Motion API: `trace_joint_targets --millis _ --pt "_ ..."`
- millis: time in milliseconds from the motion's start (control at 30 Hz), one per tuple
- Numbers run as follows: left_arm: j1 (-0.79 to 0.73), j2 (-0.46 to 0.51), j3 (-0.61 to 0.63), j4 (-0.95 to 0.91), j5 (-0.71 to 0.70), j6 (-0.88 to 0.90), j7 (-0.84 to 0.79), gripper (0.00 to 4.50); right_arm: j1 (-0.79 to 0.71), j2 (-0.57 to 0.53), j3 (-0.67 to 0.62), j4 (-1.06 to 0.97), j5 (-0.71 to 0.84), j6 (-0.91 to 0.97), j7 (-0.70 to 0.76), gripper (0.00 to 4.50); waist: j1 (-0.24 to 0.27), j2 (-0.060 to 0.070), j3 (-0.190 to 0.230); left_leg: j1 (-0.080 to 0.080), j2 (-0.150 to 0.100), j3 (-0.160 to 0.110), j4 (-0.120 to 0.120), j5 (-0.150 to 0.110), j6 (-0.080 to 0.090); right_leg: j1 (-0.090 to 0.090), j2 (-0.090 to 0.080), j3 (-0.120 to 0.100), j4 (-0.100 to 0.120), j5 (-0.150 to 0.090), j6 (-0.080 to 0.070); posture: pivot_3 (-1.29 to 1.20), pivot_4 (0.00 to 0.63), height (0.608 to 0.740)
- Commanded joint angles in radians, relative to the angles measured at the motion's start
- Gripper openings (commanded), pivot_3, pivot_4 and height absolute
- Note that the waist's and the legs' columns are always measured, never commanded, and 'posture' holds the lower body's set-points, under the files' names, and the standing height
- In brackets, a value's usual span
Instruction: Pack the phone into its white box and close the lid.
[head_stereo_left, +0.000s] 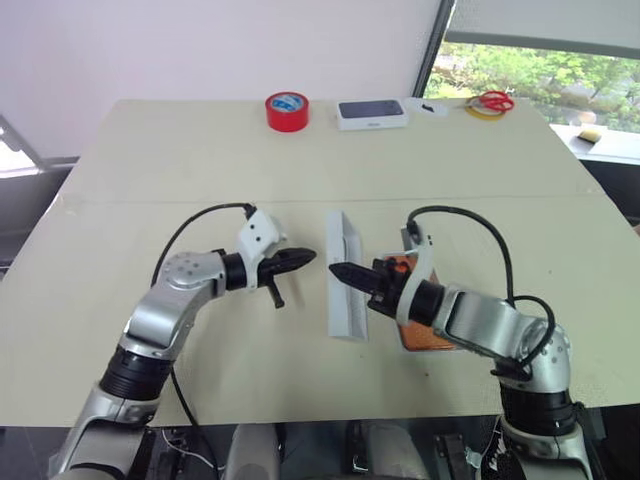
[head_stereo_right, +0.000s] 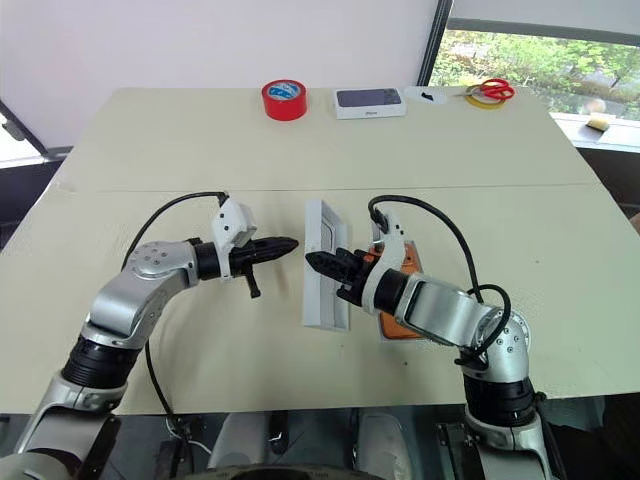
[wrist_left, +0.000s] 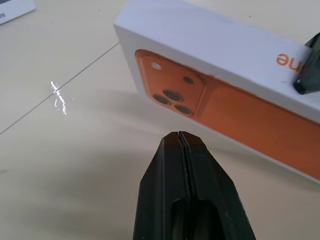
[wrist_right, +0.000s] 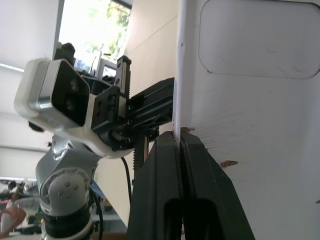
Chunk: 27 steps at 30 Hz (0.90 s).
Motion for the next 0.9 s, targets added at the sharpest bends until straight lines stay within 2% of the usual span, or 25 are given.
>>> trace_joint_targets --millis 33,67,167,267,367,433,533,667,767,900 --pt "0.001 -0.029 -0.042 -0.048 -0.002 -0.008 -0.004 0.00 0.003 -0.030 -0.021 -0.020 0.024 -0.024 -0.007 0.58 0.003 0.000 0.000 0.000 0.000 0.000 0.000 0.000 0.000 0.000 0.000 0.000 0.000 0.000 0.000 0.00 0.150 0.730" --pt "0.001 -0.038 -0.055 -0.048 0.001 -0.010 -0.006 0.00 -0.005 -0.043 -0.027 -0.013 0.024 -0.022 0.000 0.89 0.003 0.000 0.000 0.000 0.000 0.000 0.000 0.000 0.000 0.000 0.000 0.000 0.000 0.000 0.000 0.00 0.150 0.730" --pt "-0.012 -0.071 -0.086 -0.036 0.007 -0.006 0.002 0.00 -0.038 -0.110 -0.034 0.007 0.024 0.004 0.039 2.37 0.003 0.000 0.000 0.000 0.000 0.000 0.000 0.000 0.000 0.000 0.000 0.000 0.000 0.000 0.000 0.00 0.150 0.730" --pt "-0.037 -0.114 -0.114 -0.019 0.003 0.012 0.007 0.00 -0.121 -0.331 -0.049 0.046 0.024 0.079 0.104 3.94 0.004 0.000 0.000 0.000 0.000 0.001 0.001 0.000 0.000 0.000 0.000 0.001 0.000 0.000 0.000 0.00 0.150 0.730" --pt "-0.052 -0.143 -0.141 -0.004 0.010 0.011 0.004 0.00 -0.175 -0.543 -0.081 0.097 0.023 0.114 0.160 3.94 0.008 0.000 0.000 0.000 0.000 0.000 0.000 0.000 0.000 0.000 0.000 0.001 -0.001 0.000 0.000 0.00 0.150 0.730" --pt "-0.062 -0.159 -0.159 0.014 0.022 0.003 0.007 0.00 -0.174 -0.636 -0.100 0.126 -0.032 0.131 0.215 3.94 0.007 0.000 0.000 0.000 0.000 0.000 0.000 0.000 0.000 0.000 0.000 0.000 -0.002 0.000 0.000 0.00 0.150 0.730" --pt "-0.086 -0.198 -0.183 0.051 0.036 0.002 0.019 0.00 -0.136 -0.733 -0.121 0.127 -0.199 0.156 0.325 3.94 0.007 0.000 0.000 0.000 0.000 0.000 0.000 0.000 0.000 0.000 0.000 0.000 -0.002 0.000 0.000 0.00 0.150 0.730" --pt "-0.121 -0.251 -0.212 0.093 0.049 0.005 0.023 0.00 -0.082 -0.783 -0.126 0.072 -0.431 0.123 0.478 3.94 0.007 0.000 0.000 0.000 0.000 0.001 0.000 0.000 0.000 0.000 0.000 0.000 -0.002 0.000 0.000 0.00 0.150 0.730" --pt "-0.137 -0.277 -0.228 0.109 0.055 0.013 0.021 0.00 -0.029 -0.799 -0.098 -0.006 -0.657 0.043 0.613 3.14 0.007 0.000 0.000 0.000 0.000 0.000 0.000 0.000 0.000 0.000 0.000 0.000 -0.002 0.000 0.000 0.00 0.150 0.730" --pt "-0.153 -0.283 -0.197 0.107 0.040 0.038 0.028 0.00 0.036 -0.813 -0.065 -0.042 -0.843 0.010 0.725 1.13 0.006 0.000 0.000 0.000 0.000 0.000 0.000 0.000 0.000 0.000 0.000 0.000 -0.002 0.000 0.000 0.00 0.150 0.730"
